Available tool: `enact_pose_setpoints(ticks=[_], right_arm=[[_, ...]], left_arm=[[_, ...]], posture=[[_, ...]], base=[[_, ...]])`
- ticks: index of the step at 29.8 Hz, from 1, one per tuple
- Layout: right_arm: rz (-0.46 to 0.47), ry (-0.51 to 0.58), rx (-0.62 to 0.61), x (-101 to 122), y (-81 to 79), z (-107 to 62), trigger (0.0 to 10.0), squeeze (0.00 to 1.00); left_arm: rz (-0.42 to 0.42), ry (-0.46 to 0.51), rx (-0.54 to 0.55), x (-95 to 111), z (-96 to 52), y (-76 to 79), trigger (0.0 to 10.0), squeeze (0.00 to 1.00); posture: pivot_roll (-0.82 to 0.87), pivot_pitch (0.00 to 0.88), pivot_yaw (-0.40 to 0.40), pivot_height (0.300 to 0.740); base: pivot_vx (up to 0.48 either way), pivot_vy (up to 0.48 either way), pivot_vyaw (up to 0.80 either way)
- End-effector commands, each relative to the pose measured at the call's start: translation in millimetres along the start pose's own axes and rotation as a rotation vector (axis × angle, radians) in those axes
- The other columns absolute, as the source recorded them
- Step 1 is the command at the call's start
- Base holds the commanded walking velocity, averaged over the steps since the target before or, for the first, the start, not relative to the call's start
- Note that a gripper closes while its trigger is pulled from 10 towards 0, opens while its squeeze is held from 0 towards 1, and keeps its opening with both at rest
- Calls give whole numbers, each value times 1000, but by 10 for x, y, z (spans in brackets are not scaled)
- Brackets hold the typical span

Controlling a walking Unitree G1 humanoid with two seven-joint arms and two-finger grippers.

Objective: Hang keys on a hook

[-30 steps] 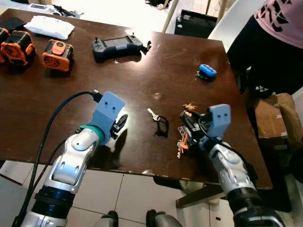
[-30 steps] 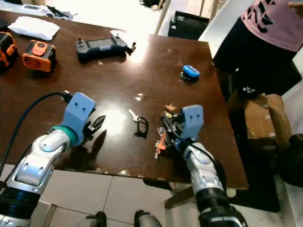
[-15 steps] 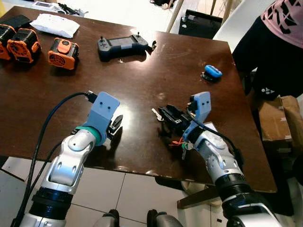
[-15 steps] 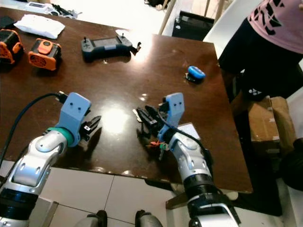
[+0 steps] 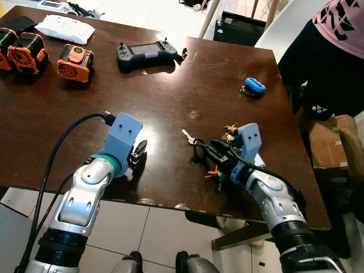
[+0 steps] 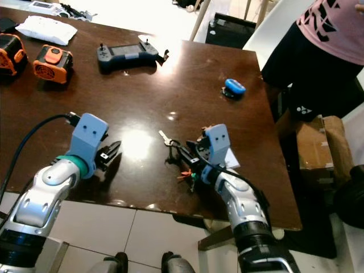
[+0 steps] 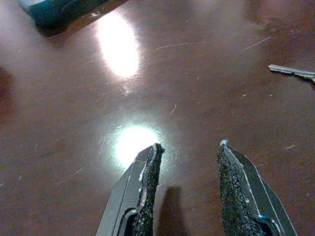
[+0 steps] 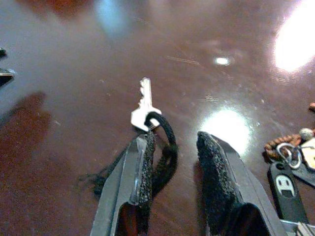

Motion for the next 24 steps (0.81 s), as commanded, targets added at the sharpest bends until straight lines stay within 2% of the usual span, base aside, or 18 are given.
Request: enact_pose_setpoints(ticks=[1,6,12,13,14,15,16,17,24], right_arm=[[7,-73,-20,-158,47,-20,10000,0],[27,-153,-3,-277,0,31,10000,0],[-31,-282,57,-379,-50,60,10000,0],[-50,-321,82,-432,-64,35,9569,0],[-59,-363,101,-512,-69,-14,6235,0],[-63,-388,112,-565,-69,-46,6235,0],[-61,-413,104,-631,-47,-92,1176,0],[-49,-431,92,-688,-25,-132,0,0],[29,-449,8,-864,56,-258,0,0]], left_arm=[[-12,-14,-33,-23,24,88,10000,0],[-14,-19,-33,-31,14,98,10000,0],[-15,-24,-32,-41,0,104,10000,0],[-16,-25,-31,-40,-4,106,10000,0],[-18,-26,-28,-45,-10,103,10000,0],[-19,-27,-27,-48,-14,101,10000,0],[-21,-30,-23,-57,-24,98,10000,0],[-22,-32,-20,-68,-32,96,10000,0],[-29,-42,-17,-105,-62,108,10000,0]], posture=[[-111,163,-67,740],[-106,169,-63,740],[-100,172,-67,740],[-95,174,-74,740],[-95,174,-74,740],[-95,174,-74,740],[-88,180,-91,740],[-88,180,-91,740],[-93,185,-85,740]], base=[[0,0,0],[0,0,0],[0,0,0],[0,0,0],[0,0,0],[0,0,0],[0,0,0],[0,0,0],[0,0,0]])
Point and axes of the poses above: a point about 5 cm out from each wrist's last joint towards the gripper, its own z axis pointing out of the wrist towards the gripper, its own x axis along the axis of the wrist's last joint, y = z × x, the point moved 5 cm from there along z, pointing out of the wrist towards the gripper, and after that the axes turned 2 degrees about z, right-handed, at the moved point
